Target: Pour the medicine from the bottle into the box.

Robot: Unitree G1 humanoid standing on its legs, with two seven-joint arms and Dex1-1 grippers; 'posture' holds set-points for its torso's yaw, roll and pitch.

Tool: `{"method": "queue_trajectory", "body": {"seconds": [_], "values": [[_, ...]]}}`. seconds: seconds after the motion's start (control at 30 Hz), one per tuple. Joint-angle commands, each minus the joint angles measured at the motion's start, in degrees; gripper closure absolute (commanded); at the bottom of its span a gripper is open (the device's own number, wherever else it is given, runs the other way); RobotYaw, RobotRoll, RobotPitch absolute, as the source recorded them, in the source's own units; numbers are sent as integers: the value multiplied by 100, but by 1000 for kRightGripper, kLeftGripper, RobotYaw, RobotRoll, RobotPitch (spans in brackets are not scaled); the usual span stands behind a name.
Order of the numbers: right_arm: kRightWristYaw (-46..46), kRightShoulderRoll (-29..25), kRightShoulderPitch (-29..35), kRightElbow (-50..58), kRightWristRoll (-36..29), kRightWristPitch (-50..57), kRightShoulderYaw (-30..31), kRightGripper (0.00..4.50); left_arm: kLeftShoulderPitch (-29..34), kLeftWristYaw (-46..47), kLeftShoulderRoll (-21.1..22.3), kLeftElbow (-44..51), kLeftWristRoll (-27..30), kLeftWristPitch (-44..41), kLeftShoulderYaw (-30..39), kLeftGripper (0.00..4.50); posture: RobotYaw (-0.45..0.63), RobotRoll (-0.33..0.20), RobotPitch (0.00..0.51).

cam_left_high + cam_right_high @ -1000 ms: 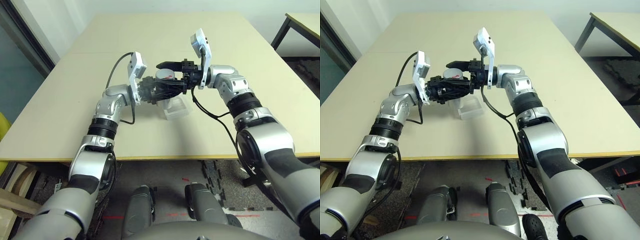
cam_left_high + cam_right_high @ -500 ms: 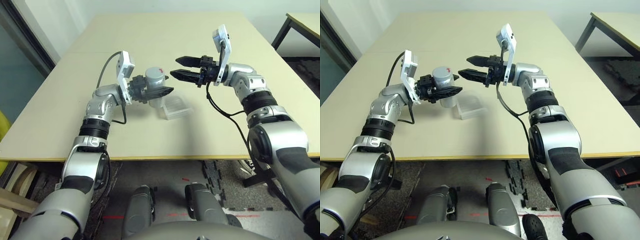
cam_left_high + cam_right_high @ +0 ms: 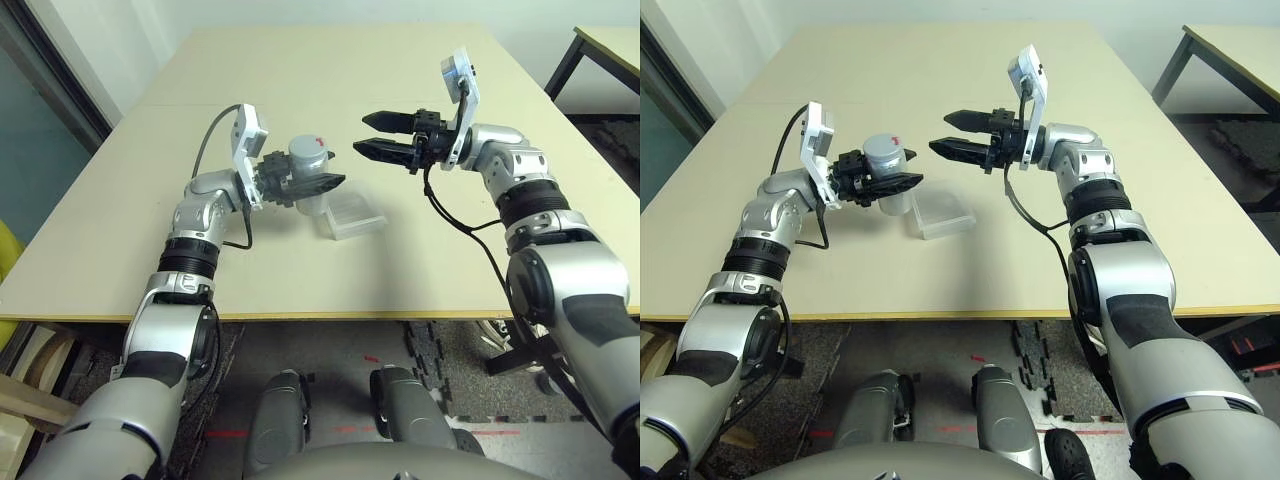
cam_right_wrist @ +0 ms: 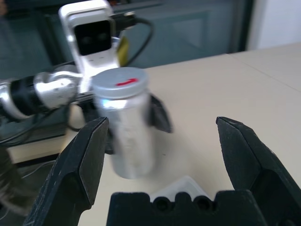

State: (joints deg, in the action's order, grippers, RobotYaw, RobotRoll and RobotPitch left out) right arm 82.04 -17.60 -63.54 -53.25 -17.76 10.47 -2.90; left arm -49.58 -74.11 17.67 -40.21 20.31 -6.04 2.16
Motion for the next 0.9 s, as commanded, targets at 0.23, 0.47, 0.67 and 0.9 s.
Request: {"method": "queue_trajectory", "body": {"seconds": [0.23, 0.47, 0.67, 0.9], "values": [[64, 264, 165, 770, -87, 287, 131, 0, -189, -100, -216, -302, -107, 173, -151, 1769, -250, 0, 47], [-94, 403, 51, 641, -28, 158, 163, 0, -138, -126, -291, -199, -83, 132, -182, 1769, -248, 0, 41], [-201, 493, -30, 506, 20, 49, 171, 0, -53, -144, -302, -118, -107, 139, -222, 1769, -243, 0, 44], [-258, 606, -85, 399, 50, -13, 197, 0, -9, -111, -345, -20, -88, 95, -268, 1769, -242, 0, 48]]}}
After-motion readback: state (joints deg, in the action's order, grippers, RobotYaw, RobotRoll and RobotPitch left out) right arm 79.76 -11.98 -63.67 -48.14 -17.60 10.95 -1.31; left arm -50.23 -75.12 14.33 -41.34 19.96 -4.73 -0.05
